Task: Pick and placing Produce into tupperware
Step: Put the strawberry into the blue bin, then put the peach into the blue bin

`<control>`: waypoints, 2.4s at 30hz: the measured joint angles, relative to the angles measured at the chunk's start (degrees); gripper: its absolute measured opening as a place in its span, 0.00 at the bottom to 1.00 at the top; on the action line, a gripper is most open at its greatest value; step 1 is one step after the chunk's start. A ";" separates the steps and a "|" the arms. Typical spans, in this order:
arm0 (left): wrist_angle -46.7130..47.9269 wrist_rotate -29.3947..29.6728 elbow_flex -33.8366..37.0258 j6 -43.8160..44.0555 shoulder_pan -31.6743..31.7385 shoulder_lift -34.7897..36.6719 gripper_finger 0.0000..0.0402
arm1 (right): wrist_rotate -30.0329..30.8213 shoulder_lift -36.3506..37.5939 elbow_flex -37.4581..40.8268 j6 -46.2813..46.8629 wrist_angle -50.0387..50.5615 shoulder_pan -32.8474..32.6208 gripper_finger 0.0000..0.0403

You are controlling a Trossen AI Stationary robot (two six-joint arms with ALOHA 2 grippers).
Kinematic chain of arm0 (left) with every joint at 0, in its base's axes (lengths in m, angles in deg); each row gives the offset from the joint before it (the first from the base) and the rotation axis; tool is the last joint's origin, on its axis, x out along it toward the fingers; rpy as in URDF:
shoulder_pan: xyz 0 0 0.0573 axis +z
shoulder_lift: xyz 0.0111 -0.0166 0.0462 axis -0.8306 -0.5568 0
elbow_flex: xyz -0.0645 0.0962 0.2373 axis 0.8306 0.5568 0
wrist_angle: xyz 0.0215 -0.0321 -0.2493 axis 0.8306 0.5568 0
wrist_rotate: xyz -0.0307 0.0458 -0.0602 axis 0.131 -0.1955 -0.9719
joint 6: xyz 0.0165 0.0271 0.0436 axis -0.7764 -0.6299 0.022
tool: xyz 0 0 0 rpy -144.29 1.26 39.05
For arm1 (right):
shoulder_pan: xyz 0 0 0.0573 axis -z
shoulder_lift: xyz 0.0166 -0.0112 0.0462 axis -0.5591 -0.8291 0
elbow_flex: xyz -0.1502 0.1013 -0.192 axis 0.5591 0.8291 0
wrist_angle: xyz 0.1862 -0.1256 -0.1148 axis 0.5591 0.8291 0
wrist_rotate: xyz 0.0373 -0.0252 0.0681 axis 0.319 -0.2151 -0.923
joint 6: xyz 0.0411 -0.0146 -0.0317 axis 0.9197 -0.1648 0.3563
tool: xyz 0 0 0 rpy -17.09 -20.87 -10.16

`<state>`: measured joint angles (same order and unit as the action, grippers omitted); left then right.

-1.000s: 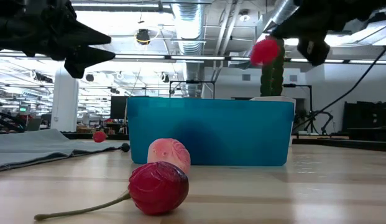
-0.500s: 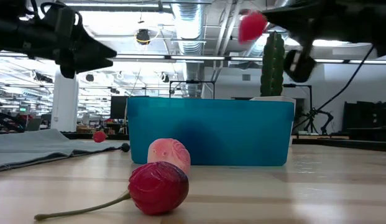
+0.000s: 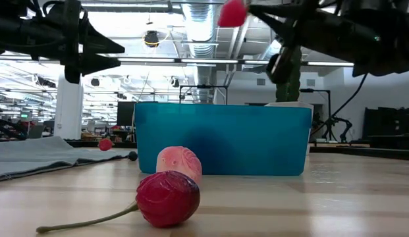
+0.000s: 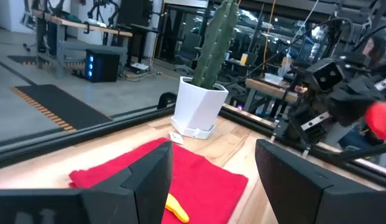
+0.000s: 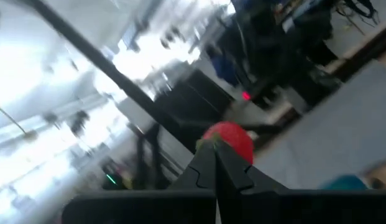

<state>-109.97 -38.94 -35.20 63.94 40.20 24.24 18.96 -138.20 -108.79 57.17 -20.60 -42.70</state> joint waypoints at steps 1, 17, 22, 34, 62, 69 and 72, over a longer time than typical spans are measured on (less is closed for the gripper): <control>0.00 0.01 0.00 -0.49 0.00 0.00 0.55 | -0.33 -0.75 -0.86 -2.09 1.65 -0.35 0.03; -6.02 0.02 0.00 -8.02 0.07 0.00 0.55 | 1.64 -2.67 -12.03 -22.15 42.35 -3.12 0.04; -5.92 0.02 0.00 -8.03 0.07 0.00 0.55 | 5.37 -2.67 -16.03 -22.04 56.72 -3.31 0.03; -5.62 0.28 0.00 -8.32 0.07 0.00 0.55 | 9.44 -2.65 -17.45 -21.02 60.89 -3.65 0.10; -5.75 1.25 0.02 -7.79 2.52 0.00 0.55 | 12.57 -2.61 -36.26 -25.06 83.60 14.06 0.23; -5.75 1.23 0.02 -6.75 2.64 0.00 0.55 | 3.26 -4.87 -43.67 -16.24 95.79 21.83 0.23; -5.77 1.22 0.02 -6.71 2.64 0.00 0.55 | 2.82 -6.81 -45.27 -15.97 102.51 24.69 0.23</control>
<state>-115.74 -37.72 -35.18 57.23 42.84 24.24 21.78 -145.01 -154.06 41.20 81.90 -18.01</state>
